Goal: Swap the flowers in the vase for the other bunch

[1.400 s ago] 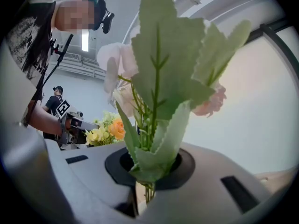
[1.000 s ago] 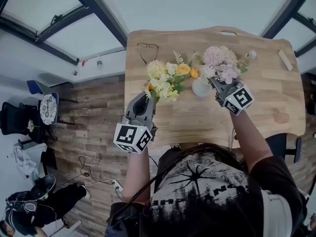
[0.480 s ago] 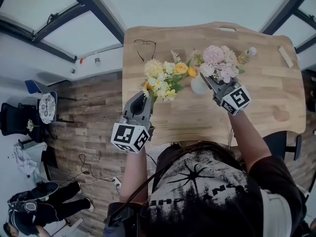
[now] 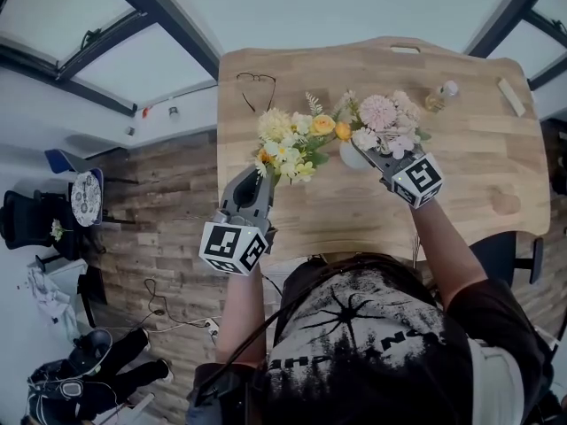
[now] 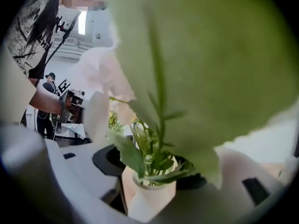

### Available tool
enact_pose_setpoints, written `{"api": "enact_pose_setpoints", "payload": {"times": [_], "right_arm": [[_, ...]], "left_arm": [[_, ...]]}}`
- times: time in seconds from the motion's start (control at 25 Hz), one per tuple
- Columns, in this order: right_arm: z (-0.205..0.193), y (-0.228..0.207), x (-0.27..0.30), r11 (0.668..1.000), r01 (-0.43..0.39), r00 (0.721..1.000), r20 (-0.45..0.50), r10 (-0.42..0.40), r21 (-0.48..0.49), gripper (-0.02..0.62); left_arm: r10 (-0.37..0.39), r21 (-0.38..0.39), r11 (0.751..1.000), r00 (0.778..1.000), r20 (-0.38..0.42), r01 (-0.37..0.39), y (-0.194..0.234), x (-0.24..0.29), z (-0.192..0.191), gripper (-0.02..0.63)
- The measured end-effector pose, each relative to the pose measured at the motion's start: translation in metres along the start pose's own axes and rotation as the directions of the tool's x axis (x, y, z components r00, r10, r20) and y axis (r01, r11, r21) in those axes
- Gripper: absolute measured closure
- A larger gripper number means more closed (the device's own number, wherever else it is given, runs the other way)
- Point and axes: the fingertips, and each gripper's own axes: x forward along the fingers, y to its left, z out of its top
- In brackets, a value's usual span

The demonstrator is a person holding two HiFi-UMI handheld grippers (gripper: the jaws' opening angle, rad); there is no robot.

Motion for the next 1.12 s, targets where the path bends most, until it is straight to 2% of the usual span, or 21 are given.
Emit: {"api": "enact_pose_setpoints", "payload": {"times": [0.12, 0.36, 0.72, 0.96, 1.12], "right_arm": [[-0.007, -0.003, 0.000, 1.000, 0.020, 0.999, -0.028, -0.020, 0.002, 0.313], [-0.022, -0.001, 0.003, 1.000, 0.009, 0.996, -0.087, -0.008, 0.013, 0.301], [-0.041, 0.003, 0.006, 0.997, 0.000, 0.984, -0.177, -0.013, -0.072, 0.301], [-0.061, 0.003, 0.008, 0.998, 0.003, 0.971, -0.241, -0.016, -0.055, 0.301], [-0.068, 0.002, 0.004, 0.999, 0.013, 0.970, -0.240, -0.024, -0.048, 0.301]], "left_arm": [[-0.001, -0.001, 1.000, 1.000, -0.002, 0.001, 0.000, 0.000, -0.001, 0.588], [0.003, -0.005, 1.000, 1.000, -0.005, -0.003, 0.000, 0.000, -0.004, 0.588], [0.003, -0.013, 1.000, 1.000, -0.008, -0.003, 0.002, 0.000, -0.006, 0.588], [0.002, -0.016, 1.000, 1.000, -0.010, -0.003, 0.003, 0.001, -0.008, 0.588], [0.004, -0.013, 1.000, 1.000, -0.006, -0.004, 0.000, 0.000, -0.009, 0.588]]}}
